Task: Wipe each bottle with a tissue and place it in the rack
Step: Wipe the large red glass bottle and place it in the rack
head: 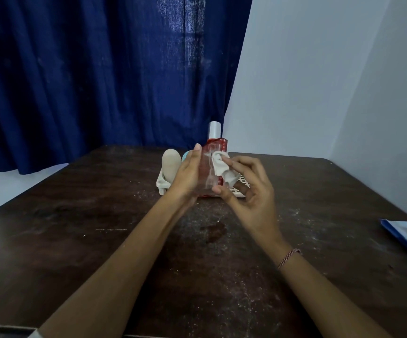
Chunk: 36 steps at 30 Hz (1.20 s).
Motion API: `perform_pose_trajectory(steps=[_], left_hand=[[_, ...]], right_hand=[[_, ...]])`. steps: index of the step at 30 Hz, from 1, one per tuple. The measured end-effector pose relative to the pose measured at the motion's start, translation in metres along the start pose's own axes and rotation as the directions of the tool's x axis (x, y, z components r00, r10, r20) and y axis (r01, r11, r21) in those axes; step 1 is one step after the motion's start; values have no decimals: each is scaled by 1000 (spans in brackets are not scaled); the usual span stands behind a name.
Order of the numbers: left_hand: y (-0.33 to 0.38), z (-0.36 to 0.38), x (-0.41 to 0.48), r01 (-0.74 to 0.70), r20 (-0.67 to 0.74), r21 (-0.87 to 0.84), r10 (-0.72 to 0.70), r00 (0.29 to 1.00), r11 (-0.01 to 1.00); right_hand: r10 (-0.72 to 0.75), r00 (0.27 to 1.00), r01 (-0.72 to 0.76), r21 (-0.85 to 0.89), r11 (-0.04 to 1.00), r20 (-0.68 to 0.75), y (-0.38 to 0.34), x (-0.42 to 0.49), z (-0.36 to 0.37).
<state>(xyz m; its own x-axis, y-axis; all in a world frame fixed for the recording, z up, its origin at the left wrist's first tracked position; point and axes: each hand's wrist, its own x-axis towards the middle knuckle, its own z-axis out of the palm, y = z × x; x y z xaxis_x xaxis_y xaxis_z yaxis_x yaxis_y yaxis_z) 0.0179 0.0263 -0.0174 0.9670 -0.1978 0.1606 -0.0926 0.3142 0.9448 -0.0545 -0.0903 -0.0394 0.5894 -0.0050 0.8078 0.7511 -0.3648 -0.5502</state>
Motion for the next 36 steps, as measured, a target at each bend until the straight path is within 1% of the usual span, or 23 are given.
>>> perform_pose_trajectory(steps=[2,4,5,7,9,11,13,17,19,21,23,25,27,30,32,36], left_hand=[[-1,0,-1,25,36,13,-26,999,1000],[-3,0,-2,22,67,22,-23,997,1000],[-3,1,-3,12,63,36,-14,998,999],[-4,-1,-3,14,42,29,-15,999,999],[-1,0,-3,51,61,-16,-50,997,999],[-1,1,-3,143,183,-146,-116,976,979],[-3,2,-4,196,260,-231,-134,956,953],[-4,-1,-7,208,309,-281,-117,944,937],[0,-1,-9,192,297,-290,-103,949,937],[2,-3,-8,146,278,-336,-50,959,930],[4,-5,-8,98,276,-376,10,961,921],[6,-6,-9,77,271,-344,21,962,936],[7,-4,-11,73,269,-302,12,963,950],[9,-2,-16,81,301,-279,7,954,957],[6,1,-18,83,332,-219,-6,943,972],[-3,6,-20,115,373,-125,-61,926,986]], right_hand=[[-110,993,113,-119,986,33,1,-1,-2],[-215,975,224,-276,935,62,2,-1,-1],[-239,969,248,-337,908,70,3,-2,1],[-252,965,259,-401,879,71,3,-2,5],[-257,965,257,-419,871,58,4,-2,7],[-257,965,253,-431,866,50,5,-2,7],[-260,962,268,-451,852,80,7,-2,7],[-263,953,303,-462,833,151,9,-3,8],[-244,954,298,-467,833,174,8,-2,10],[-204,965,259,-470,844,165,9,-1,8],[-132,987,161,-474,866,93,13,2,3],[-78,997,78,-451,889,18,16,4,-3],[-88,996,70,-467,881,-15,18,3,-4],[-146,989,102,-568,817,-32,14,2,0],[-141,990,101,-573,813,-26,9,1,5],[-247,967,229,-595,770,53,5,2,7]])
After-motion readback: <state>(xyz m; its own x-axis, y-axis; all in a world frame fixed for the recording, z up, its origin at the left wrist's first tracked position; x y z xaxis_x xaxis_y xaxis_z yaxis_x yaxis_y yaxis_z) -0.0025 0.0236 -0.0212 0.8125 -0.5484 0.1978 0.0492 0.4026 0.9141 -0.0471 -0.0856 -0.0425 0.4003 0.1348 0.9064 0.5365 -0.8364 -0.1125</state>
